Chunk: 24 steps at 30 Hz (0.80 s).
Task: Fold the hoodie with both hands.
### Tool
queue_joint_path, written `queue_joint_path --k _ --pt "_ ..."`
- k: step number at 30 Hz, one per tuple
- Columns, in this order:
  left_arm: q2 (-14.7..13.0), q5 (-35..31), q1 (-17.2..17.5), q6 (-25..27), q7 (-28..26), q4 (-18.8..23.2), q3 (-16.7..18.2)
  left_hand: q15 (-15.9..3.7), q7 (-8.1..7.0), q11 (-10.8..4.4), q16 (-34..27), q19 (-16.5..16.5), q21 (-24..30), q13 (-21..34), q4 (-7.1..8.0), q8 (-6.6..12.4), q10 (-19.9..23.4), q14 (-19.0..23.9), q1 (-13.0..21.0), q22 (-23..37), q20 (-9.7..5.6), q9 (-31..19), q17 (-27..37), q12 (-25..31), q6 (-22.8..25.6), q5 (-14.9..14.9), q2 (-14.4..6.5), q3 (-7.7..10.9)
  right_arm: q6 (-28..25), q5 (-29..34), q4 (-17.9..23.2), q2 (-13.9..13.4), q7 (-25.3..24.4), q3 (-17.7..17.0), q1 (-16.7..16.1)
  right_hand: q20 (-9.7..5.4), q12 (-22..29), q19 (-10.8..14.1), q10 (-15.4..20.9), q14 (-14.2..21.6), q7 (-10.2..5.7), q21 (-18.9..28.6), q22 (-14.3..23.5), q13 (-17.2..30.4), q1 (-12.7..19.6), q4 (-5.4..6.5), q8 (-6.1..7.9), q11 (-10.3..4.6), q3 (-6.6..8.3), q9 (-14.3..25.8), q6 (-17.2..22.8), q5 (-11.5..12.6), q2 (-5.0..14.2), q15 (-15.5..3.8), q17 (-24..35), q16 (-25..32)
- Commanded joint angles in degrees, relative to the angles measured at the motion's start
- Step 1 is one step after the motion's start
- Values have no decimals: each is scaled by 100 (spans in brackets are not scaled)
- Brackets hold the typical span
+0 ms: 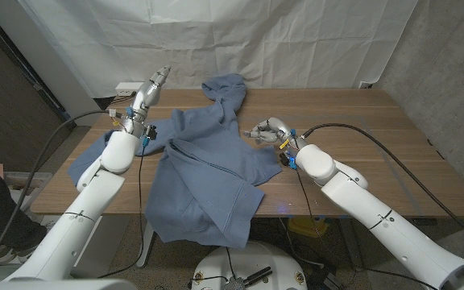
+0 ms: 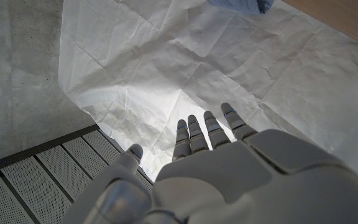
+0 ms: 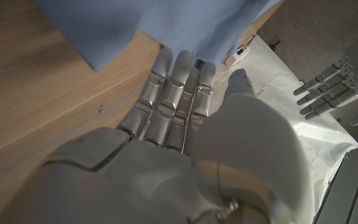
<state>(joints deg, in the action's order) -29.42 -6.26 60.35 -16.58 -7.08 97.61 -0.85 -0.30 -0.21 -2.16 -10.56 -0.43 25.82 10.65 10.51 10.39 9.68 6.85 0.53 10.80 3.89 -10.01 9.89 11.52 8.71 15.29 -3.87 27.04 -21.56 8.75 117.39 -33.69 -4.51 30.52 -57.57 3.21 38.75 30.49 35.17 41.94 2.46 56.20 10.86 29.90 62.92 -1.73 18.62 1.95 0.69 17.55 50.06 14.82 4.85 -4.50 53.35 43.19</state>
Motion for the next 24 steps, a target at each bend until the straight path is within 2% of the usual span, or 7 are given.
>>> queue_joint_path --k 1,7,9,11,15,17,24 --pt "-1 318 -579 -163 453 -481 -258 1 3 -20 1 15 -10 6 11 24 13 31 -4 12 12 -19 6 5 32 54 -568 50 -2030 1535 1439 -879 -359 732 -302 19 -107 -193 -220 -295 -78 -83 -24 -15 -77 -65 -207 15 -19 -11 -373 45 21 -259 9 49" --pt "62 764 -877 -291 750 -822 -342 -1 -1 -27 1 17 -14 6 12 26 19 32 -7 13 16 -19 6 8 39 54 -565 48 -2457 1905 1547 -1075 -212 1169 -70 83 -360 -558 -784 -835 -238 -247 -43 -71 165 -311 -638 -30 90 -75 -1153 154 84 -302 -9 87" --pt "66 847 -916 -297 795 -852 -352 -2 0 -16 0 18 -15 6 13 26 19 34 -7 13 18 -19 6 8 39 54 -565 47 -2677 2190 1518 -1057 -250 1431 36 125 -390 -638 -859 -973 -219 -284 -46 -68 140 -316 -702 -20 79 -88 -1288 169 80 -249 -11 84" --pt "60 902 -935 -294 824 -855 -357 -1 -3 -13 -2 19 -16 6 13 27 18 39 -8 13 17 -19 6 7 42 54 -564 46 -2637 2295 1428 -974 -502 1535 8 176 -438 -734 -994 -1106 -187 -335 -48 -57 -83 -241 -759 -9 -45 -105 -1441 174 -31 -228 -10 115" --pt "84 1060 -941 -296 853 -858 -337 0 -2 -22 -2 20 -18 6 13 27 25 39 -9 13 18 -19 6 10 43 54 -564 46 -2926 2718 1323 -866 -495 1976 236 214 -442 -807 -1033 -1164 -167 -393 -50 -36 -508 -58 -753 19 -242 -126 -1473 201 -140 -215 -28 178" --pt "86 1078 -928 -287 823 -843 -323 -11 -7 -16 -5 22 -19 6 14 27 32 48 -9 13 17 -19 6 13 44 54 -564 45 -2985 2776 1293 -806 -591 2042 233 219 -434 -859 -1031 -1156 -157 -424 -50 -22 -590 -31 -749 37 -289 -133 -1477 218 -178 -234 -31 215" --pt "80 1170 -888 -296 813 -801 -306 -14 0 -17 -3 21 -24 6 14 30 31 46 -10 14 19 -20 6 11 54 54 -565 44 -3350 3399 1086 -849 -205 2728 680 181 -385 -995 -1002 -1218 -176 -505 -46 30 -510 -111 -729 -48 -304 -154 -1431 305 -224 -303 -31 285"
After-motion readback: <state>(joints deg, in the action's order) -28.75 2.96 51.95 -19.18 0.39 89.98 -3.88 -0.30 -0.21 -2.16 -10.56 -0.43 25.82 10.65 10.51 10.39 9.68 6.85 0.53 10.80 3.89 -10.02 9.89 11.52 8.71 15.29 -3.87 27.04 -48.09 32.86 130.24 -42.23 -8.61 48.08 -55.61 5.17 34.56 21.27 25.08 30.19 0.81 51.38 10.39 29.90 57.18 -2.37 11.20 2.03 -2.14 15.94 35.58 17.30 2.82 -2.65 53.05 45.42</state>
